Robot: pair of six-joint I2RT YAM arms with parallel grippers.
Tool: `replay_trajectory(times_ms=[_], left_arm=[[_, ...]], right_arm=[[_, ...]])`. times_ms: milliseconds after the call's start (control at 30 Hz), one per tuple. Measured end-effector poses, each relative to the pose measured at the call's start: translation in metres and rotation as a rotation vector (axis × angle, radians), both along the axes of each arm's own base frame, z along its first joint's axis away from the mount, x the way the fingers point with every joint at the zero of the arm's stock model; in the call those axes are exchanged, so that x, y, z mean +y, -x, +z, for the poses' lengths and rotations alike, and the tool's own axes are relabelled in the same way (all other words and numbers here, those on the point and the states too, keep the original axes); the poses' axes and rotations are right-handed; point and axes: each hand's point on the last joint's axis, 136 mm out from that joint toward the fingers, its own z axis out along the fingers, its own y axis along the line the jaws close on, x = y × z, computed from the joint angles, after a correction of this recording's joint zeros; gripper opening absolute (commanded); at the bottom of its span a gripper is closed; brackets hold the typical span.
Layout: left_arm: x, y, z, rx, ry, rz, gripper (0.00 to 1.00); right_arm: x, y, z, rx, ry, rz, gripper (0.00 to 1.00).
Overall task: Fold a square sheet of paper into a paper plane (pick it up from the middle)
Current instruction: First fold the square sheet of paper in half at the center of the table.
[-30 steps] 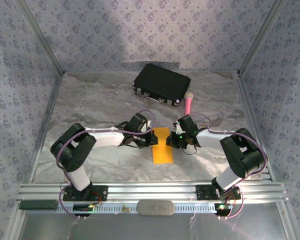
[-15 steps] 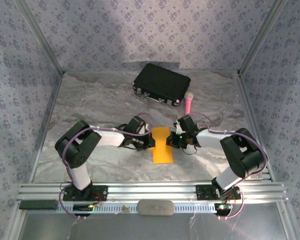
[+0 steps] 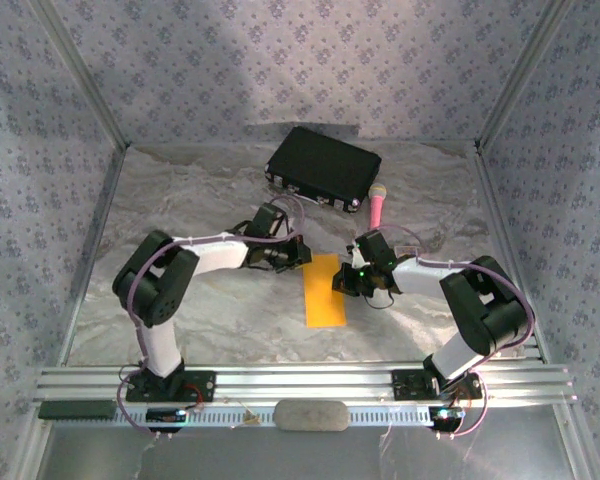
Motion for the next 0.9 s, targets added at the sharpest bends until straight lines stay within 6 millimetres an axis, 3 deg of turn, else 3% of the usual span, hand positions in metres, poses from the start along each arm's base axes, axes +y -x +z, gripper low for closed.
replay_trajectory(times_ms=[200,267,367,433,533,667,733,900], left_arm=[[-0.001,-0.001,-0.033,0.066,-0.035,-0.004,0.00],[-0.001,-0.002,-0.032,0.071,-0.026,-0.006,0.00],[-0.001,-0.003,-0.032,0.074,-0.020,-0.004,0.00],[0.000,-0.004,-0.032,0.074,-0.018,-0.001,0.00],[0.001,-0.003,-0.033,0.077,-0.007,0.001,0.00],[0.001,-0.004,-0.033,0.077,0.006,0.004,0.00],[0.001,-0.004,-0.033,0.078,0.013,0.008,0.00],[0.001,-0.004,-0.033,0.076,0.019,0.012,0.00]], right_arm=[[0.000,0.000,0.000,0.001,0.001,0.000,0.00],[0.000,0.000,0.000,0.003,0.000,0.001,0.03],[0.000,0.001,0.002,0.001,-0.002,0.001,0.14],[-0.003,0.004,0.005,0.006,0.007,0.000,0.26],[-0.006,0.007,0.025,-0.023,-0.004,-0.021,0.42],[-0.009,0.012,0.052,-0.067,-0.054,-0.053,0.48],[-0.011,0.021,0.051,-0.049,-0.062,-0.063,0.48],[-0.022,0.059,0.021,0.072,-0.023,-0.078,0.45]])
